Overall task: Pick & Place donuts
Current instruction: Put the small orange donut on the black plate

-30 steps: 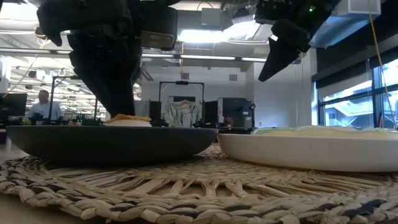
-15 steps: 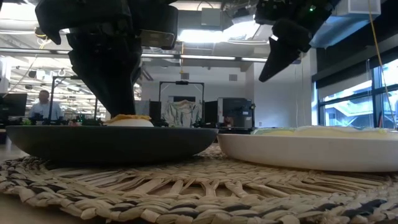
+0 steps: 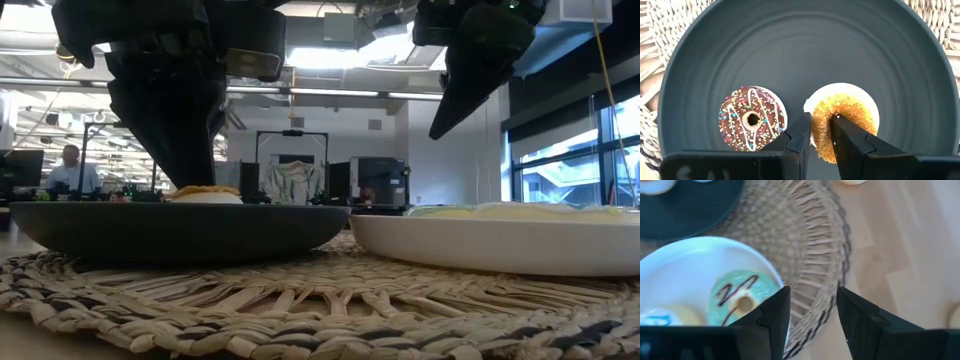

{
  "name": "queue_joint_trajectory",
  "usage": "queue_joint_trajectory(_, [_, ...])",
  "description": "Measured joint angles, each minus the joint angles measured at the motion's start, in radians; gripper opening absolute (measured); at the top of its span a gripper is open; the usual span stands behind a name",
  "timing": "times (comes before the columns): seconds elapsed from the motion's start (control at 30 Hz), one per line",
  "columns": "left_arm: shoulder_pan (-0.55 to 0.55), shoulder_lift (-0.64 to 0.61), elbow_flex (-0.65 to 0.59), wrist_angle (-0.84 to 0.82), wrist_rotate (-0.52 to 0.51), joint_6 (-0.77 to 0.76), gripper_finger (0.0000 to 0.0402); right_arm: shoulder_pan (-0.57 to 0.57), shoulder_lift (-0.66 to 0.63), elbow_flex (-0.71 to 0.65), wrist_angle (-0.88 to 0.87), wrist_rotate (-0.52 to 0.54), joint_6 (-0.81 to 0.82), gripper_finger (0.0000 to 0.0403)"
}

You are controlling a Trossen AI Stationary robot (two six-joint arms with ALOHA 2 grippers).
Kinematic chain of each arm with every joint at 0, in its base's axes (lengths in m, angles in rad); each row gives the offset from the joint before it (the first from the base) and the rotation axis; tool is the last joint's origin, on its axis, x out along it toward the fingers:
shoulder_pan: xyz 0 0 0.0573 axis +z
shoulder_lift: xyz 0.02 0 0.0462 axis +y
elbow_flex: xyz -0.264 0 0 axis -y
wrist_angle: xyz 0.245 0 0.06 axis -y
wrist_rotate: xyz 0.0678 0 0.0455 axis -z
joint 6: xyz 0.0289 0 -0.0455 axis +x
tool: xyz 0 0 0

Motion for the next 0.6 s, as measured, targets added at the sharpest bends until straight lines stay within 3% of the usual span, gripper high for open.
queue_joint_trajectory(0.17, [0.001,0.0,0.0,-0.002,-0.001,0.0,0.0087,0.0,0.0,0.0,0.0,-0.051,0.0,0.0163])
queue_joint_trajectory(0.6, [0.002,-0.002,0.0,-0.008,0.034,-0.003,0.0137,0.0,0.0,0.0,0.0,-0.051,-0.001,0.0163])
